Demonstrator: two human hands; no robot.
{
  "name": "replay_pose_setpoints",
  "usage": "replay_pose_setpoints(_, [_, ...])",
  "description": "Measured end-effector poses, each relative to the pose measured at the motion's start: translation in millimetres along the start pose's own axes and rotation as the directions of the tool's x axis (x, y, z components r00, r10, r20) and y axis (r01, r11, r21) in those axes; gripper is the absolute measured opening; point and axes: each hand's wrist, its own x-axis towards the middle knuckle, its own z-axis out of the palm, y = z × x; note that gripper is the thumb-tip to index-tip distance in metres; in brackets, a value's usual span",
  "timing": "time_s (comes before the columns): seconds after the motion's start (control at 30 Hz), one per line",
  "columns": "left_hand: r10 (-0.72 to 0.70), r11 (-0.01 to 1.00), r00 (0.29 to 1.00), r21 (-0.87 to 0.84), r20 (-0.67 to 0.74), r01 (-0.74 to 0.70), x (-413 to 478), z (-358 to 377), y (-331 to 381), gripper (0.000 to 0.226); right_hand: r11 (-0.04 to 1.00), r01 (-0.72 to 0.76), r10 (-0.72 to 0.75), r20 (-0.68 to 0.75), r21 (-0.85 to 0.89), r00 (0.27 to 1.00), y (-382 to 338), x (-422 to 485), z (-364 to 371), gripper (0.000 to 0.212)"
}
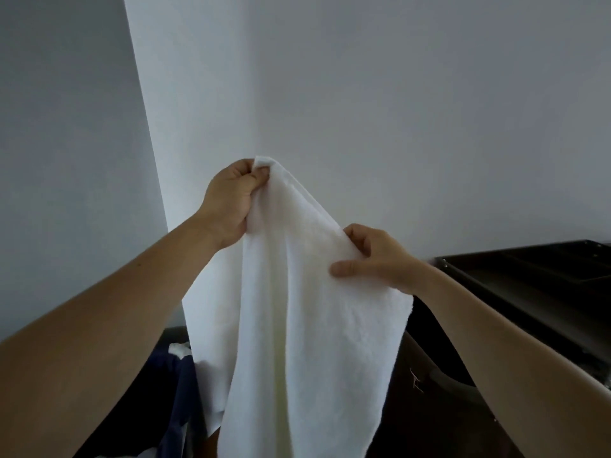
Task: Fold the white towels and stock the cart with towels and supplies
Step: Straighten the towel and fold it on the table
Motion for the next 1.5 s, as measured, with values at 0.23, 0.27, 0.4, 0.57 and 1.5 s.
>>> replay_pose_setpoints(0.23, [0.061,0.997,0.998,0.041,-0.003,-0.061,1.7,-5.7,6.2,0.017,0.989,-0.014,0.013,0.009,0.145,1.0,31.4,-23.6,13.6,0.058])
replay_pose_setpoints(0.27, [0.069,0.997,0.998,0.033,-0.005,-0.069,1.8,-8.3,7.2,0.017,0.991,-0.028,0.028,0.002,0.129,1.0,36.5,-26.1,15.8,0.051])
replay_pose_setpoints(0.4, [0.092,0.996,0.995,0.02,-0.031,-0.092,0.4,-18.4,8.5,0.014,0.997,-0.073,0.073,-0.004,-0.02,0.997,50.1,-30.4,17.5,0.017])
replay_pose_setpoints(0.57, [0.118,0.992,0.989,0.043,-0.092,-0.115,-0.3,-32.8,11.1,0.016,0.915,-0.04,0.073,0.067,-0.402,0.995,71.4,-27.9,11.0,0.031])
replay_pose_setpoints(1.5, [0.015,0.983,0.991,0.182,-0.13,0.009,-20.0,-169.0,-15.5,0.012,0.953,-0.042,-0.042,-0.267,-0.3,0.963,-52.8,-5.5,-41.6,0.031])
